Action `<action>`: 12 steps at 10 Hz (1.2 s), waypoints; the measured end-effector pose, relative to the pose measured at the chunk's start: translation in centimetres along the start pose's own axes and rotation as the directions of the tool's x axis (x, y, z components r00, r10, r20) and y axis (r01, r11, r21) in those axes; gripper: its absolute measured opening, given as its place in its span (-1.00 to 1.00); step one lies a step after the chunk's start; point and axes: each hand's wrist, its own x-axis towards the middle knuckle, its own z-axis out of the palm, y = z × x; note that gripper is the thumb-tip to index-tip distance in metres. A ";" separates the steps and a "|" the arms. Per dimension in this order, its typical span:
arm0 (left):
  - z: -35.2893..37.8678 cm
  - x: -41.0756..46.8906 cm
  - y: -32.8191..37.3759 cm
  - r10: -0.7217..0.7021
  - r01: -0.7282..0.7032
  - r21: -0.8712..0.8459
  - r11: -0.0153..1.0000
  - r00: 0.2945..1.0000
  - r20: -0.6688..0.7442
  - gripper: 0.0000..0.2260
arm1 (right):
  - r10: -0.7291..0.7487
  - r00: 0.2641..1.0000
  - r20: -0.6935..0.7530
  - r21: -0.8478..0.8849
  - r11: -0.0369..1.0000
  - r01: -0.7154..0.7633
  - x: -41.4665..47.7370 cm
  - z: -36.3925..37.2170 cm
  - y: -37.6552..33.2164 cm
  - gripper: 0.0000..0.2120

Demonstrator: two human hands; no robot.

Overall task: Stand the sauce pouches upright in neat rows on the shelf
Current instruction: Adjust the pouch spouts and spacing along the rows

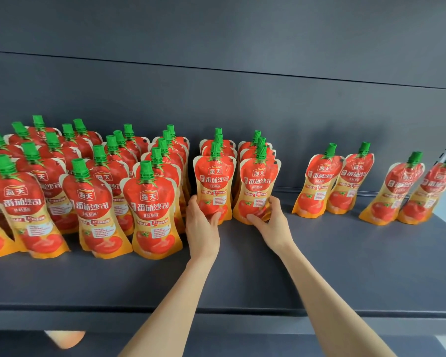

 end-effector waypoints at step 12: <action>0.2 0.3 -0.2 -0.016 0.016 -0.013 1.000 1.000 0.024 -0.43 | -0.036 0.999 0.037 0.023 0.999 0.035 -0.5 -1.0 -0.1 -0.48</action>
